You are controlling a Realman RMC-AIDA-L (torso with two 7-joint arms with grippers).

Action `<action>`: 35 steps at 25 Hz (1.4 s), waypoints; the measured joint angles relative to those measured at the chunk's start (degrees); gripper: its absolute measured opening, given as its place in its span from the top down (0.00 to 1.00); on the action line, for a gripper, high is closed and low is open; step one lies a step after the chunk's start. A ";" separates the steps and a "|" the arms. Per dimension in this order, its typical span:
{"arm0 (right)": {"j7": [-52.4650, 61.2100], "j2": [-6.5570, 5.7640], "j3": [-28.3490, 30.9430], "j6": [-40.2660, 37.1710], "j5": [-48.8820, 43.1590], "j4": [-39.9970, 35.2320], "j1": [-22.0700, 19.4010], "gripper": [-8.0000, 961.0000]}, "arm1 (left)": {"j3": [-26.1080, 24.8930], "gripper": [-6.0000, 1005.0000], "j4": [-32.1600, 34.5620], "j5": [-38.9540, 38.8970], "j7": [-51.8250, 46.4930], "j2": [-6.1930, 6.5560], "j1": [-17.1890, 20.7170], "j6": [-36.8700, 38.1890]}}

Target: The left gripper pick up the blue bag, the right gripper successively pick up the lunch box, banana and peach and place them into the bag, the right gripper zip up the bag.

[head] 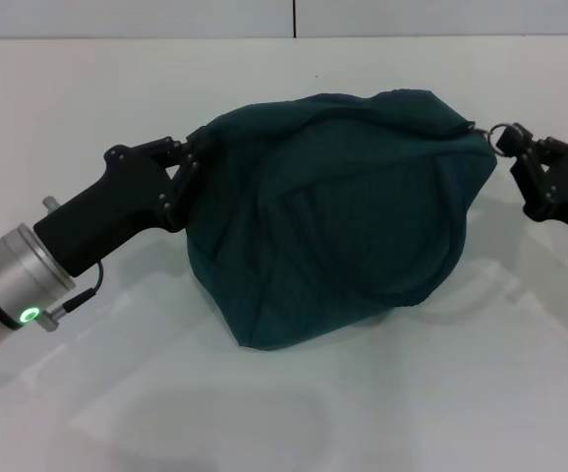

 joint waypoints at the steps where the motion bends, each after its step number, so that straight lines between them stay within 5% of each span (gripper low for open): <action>1: 0.00 0.01 -0.40 0.01 -0.05 0.02 0.01 0.98 | 0.02 0.95 0.00 0.11 0.00 -0.01 -0.10 0.02; 9: 0.02 0.04 -1.66 -0.44 -0.11 -0.40 0.21 0.98 | 0.41 0.94 2.73 0.31 -4.75 0.22 -0.82 2.02; 18: 0.00 0.03 -3.21 -0.55 -0.07 -0.59 0.62 0.98 | 0.46 0.59 16.29 7.95 -25.29 1.86 -1.87 4.48; 27: -0.07 0.03 -4.09 -0.58 -0.02 -0.71 0.77 0.98 | 0.31 0.54 34.25 28.55 -55.38 1.94 -11.26 -1.07; 35: -0.09 0.03 -4.23 -1.23 -0.03 -0.50 0.22 0.98 | 0.43 0.55 37.70 44.57 -72.82 2.81 -20.89 -1.72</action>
